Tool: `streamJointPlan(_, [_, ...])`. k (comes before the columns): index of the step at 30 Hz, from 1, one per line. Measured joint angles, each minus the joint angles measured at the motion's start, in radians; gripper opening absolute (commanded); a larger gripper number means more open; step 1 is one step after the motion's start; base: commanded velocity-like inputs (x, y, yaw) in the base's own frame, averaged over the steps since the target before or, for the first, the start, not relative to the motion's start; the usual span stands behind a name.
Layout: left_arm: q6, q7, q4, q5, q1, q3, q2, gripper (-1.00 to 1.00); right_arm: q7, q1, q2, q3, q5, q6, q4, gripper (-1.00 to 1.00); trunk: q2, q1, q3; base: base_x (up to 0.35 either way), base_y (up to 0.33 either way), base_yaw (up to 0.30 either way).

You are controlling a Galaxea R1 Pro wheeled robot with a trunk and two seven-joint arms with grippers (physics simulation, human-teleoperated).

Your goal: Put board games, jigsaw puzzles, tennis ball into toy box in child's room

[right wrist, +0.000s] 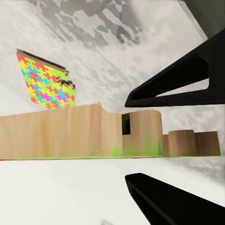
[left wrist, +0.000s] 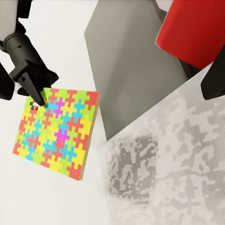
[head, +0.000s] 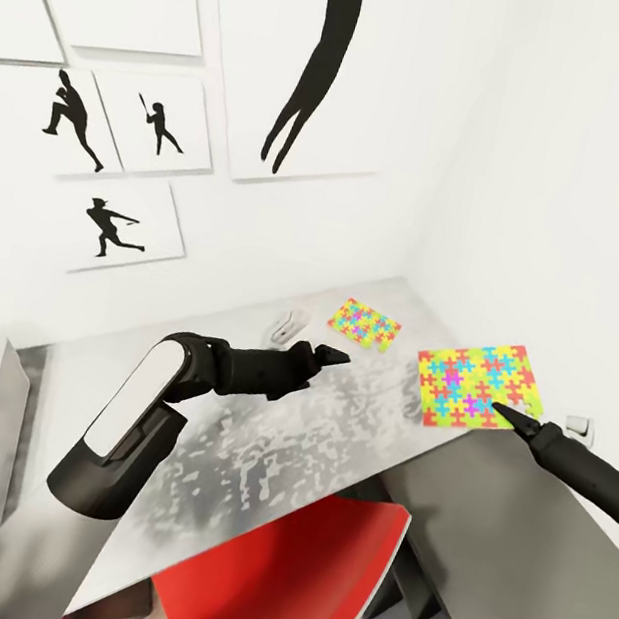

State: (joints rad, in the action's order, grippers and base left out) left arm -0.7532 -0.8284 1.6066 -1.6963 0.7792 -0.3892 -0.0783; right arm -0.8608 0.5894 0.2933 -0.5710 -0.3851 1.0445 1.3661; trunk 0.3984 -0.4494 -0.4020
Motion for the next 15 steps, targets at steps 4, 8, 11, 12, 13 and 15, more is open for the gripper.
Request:
streamJointPlan(4, [0.001,0.0,-0.007,0.001,-0.002,0.003,0.001,1.0,0.0,-0.001,-0.006,0.015,0.001,0.0,0.019,-1.0,0.0,0.0,0.006,0.0,0.0,0.0])
streamJointPlan(8, [0.003,0.002,-0.012,0.002,-0.017,0.006,0.002,1.0,0.0,-0.001,-0.012,0.024,0.002,0.0,0.027,-1.0,0.0,0.0,0.012,0.0,0.0,0.0])
streamJointPlan(11, [0.003,0.002,-0.013,0.002,-0.03,0.008,0.003,1.0,0.0,-0.001,-0.018,0.027,0.002,0.0,0.03,-1.0,0.0,0.0,0.017,0.0,0.0,0.0])
streamJointPlan(12, [0.003,0.003,-0.013,0.002,-0.033,0.008,0.003,1.0,0.0,-0.001,-0.02,0.028,0.002,0.0,0.032,-1.0,0.0,0.0,0.019,0.0,0.0,0.0])
streamJointPlan(13, [0.003,0.003,-0.013,0.002,-0.035,0.009,0.005,1.0,0.0,-0.001,-0.022,0.028,0.002,0.0,0.033,-1.0,0.0,0.0,0.02,0.0,0.0,0.0])
streamJointPlan(15, [0.003,0.003,-0.013,0.003,-0.039,0.01,0.008,1.0,0.0,-0.001,-0.024,0.029,0.002,0.0,0.035,-1.0,0.0,0.0,0.023,0.0,0.0,0.0])
